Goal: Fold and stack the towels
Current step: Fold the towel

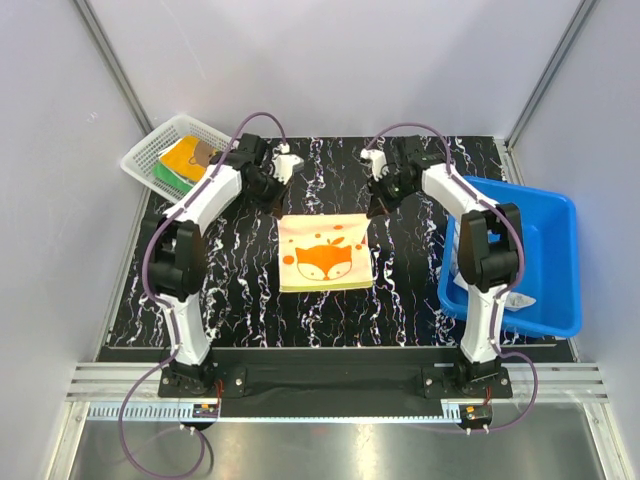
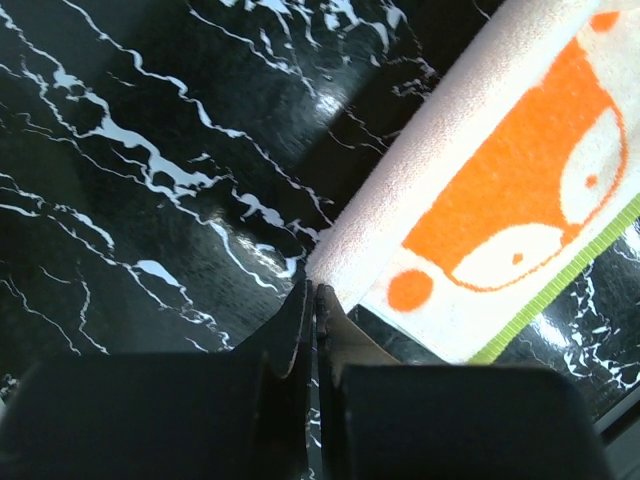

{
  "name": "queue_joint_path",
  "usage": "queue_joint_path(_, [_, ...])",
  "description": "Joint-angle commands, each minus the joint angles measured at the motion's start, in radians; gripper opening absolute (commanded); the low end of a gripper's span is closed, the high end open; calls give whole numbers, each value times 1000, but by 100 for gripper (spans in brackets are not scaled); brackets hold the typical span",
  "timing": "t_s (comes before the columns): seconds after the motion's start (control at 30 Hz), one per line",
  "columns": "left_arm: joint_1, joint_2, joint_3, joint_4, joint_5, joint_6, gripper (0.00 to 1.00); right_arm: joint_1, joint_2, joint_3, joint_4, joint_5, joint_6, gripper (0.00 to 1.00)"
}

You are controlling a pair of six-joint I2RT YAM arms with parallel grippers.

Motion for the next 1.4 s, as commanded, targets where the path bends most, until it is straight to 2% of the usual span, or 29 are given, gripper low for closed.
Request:
queue_joint_path(0.0, [-26, -101, -45, 26, -45, -13, 0, 28, -151, -120, 118, 59, 15, 0])
queue_joint_path(0.17, [-57, -205, -151, 48, -92, -31, 0, 53, -321, -331, 255, 134, 64, 0])
queue_joint_path(0.37, [-86, -306, -266, 74, -122, -76, 0, 82, -450, -470, 318, 187, 96, 0])
queue_joint_path(0.6, [-123, -351, -354, 94, -150, -108, 0, 119, -560, -619, 466, 246, 93, 0])
queue_joint_path(0.87, [-143, -414, -427, 111, -176, -137, 0, 199, -619, -764, 500, 343, 85, 0])
queue_joint_path(1.37, [-223, -467, -597, 117, -147, -252, 0, 275, -674, -854, 451, 409, 165, 1])
